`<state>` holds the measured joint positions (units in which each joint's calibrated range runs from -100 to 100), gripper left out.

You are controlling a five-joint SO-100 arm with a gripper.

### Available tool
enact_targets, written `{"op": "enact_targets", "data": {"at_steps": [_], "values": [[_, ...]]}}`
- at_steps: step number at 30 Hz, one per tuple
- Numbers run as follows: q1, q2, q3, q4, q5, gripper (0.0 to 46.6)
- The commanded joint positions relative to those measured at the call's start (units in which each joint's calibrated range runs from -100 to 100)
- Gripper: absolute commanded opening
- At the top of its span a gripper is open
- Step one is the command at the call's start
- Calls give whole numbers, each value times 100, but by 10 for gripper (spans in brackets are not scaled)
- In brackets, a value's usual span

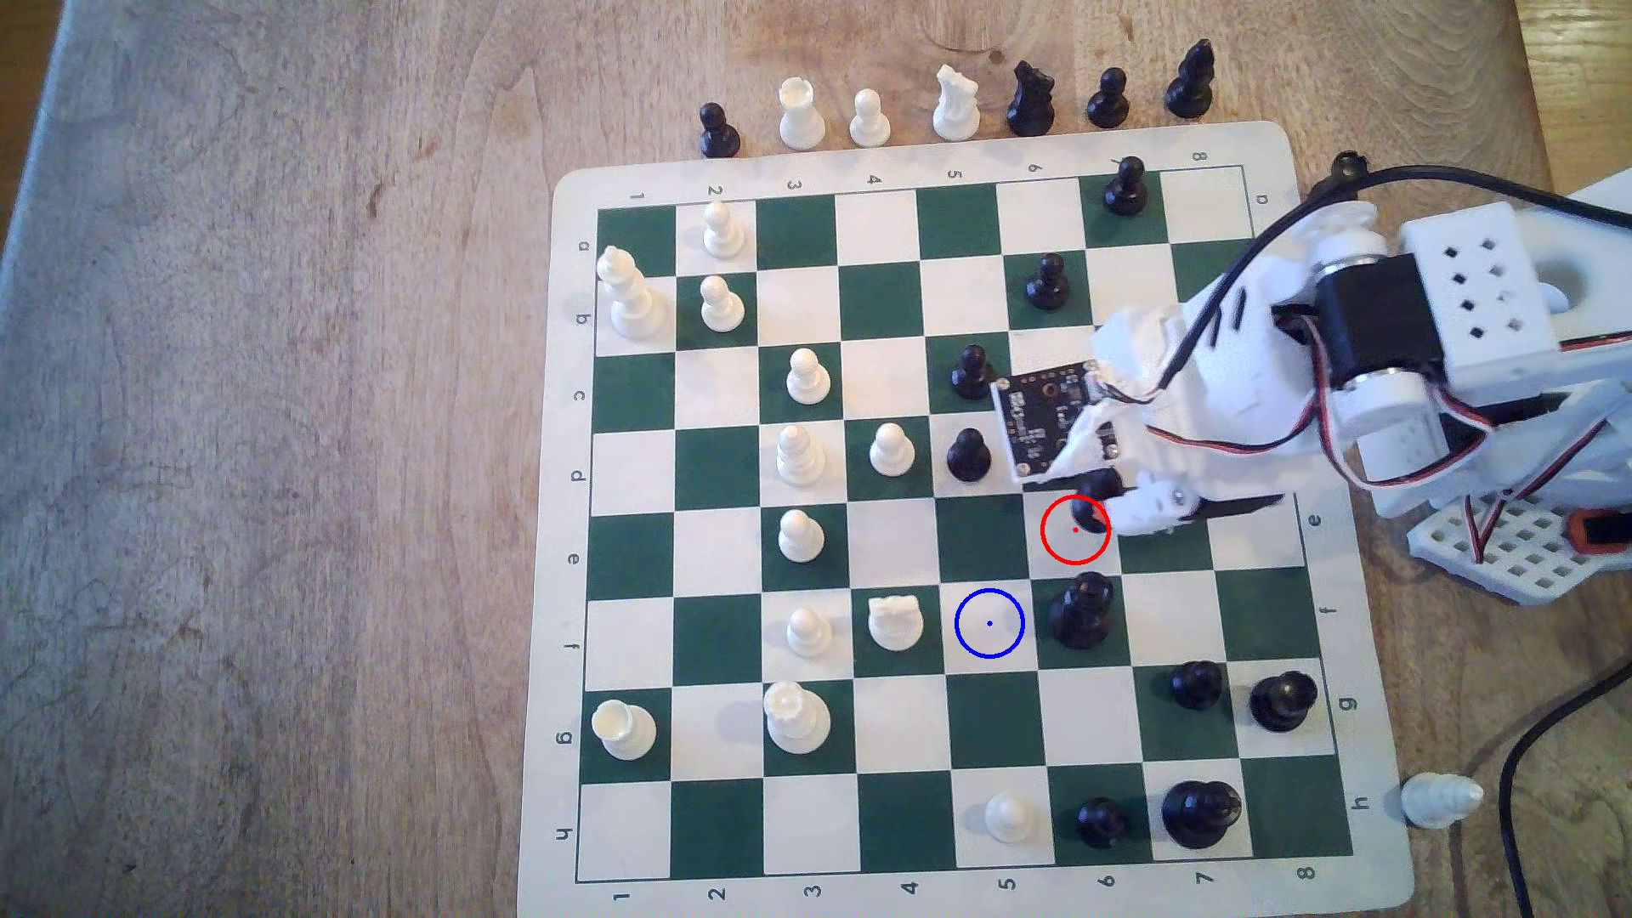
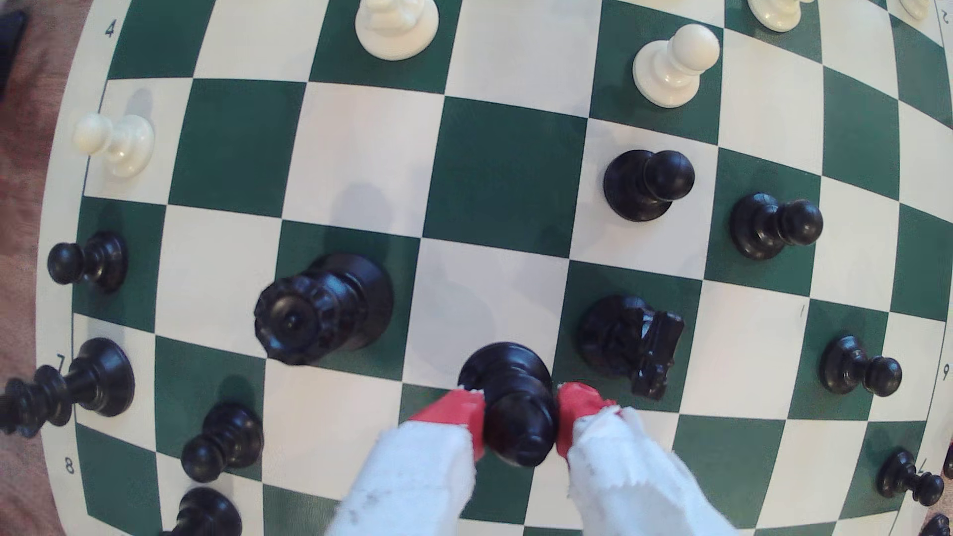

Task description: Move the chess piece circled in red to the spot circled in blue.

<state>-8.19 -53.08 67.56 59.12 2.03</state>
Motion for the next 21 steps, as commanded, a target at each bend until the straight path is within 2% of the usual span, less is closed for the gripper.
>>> {"op": "enact_targets", "data": {"at_steps": [1,10,21], "values": [[72,-456,-1035,459,15,3],[-108,537,-2748,509,98,3],[-703,1793,-2939,-458,122,3]]}}
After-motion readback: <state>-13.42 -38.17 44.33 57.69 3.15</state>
